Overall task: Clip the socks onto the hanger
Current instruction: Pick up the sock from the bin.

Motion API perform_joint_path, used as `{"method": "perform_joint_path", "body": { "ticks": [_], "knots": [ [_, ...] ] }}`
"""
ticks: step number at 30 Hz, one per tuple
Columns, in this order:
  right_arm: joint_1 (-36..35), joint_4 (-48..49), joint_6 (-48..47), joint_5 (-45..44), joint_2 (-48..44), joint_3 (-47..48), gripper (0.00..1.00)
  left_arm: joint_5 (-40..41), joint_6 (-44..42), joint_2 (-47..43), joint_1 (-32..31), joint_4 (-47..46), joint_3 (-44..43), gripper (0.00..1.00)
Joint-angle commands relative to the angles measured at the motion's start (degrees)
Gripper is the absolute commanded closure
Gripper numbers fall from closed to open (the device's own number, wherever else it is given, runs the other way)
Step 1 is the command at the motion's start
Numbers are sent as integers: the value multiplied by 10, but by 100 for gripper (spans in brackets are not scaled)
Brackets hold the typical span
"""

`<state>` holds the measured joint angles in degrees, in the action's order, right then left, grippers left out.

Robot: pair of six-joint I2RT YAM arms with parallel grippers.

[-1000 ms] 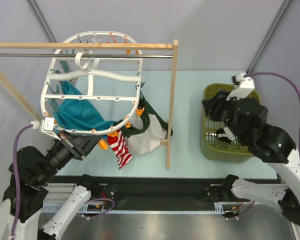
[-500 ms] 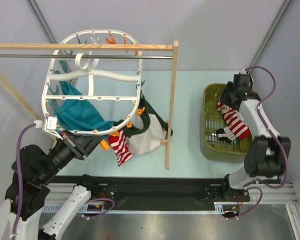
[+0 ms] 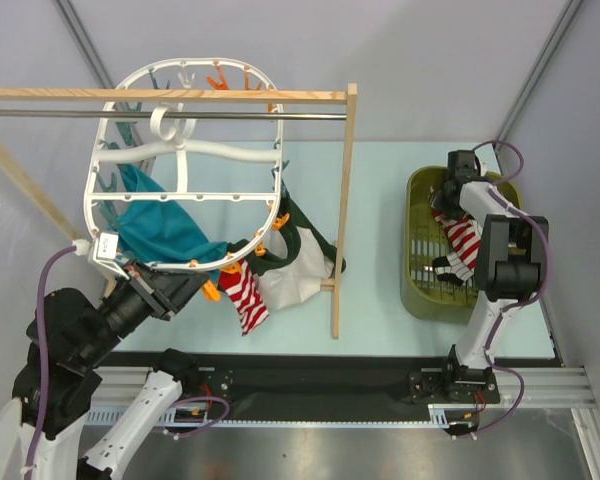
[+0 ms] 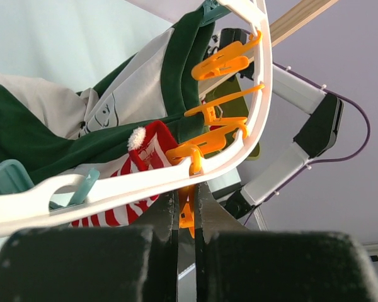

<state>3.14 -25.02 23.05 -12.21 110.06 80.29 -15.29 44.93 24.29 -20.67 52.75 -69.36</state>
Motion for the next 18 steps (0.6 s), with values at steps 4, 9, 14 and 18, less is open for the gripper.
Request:
{"method": "perform_joint_path", "body": {
  "ticks": [4,9,14,18],
  "knots": [
    [1,15,7,-45,35,29,62,2,3,4,-3,-14,1,100],
    [-12,17,-11,-83,6,20,91,4,6,4,-3,-12,-1,100],
    [-19,8,-22,-78,-46,5,100,5,6,2,-3,-12,-3,100],
    [-48,-23,-27,-80,-120,-13,100,5,9,2,-3,-13,-4,100]
  ]
}}
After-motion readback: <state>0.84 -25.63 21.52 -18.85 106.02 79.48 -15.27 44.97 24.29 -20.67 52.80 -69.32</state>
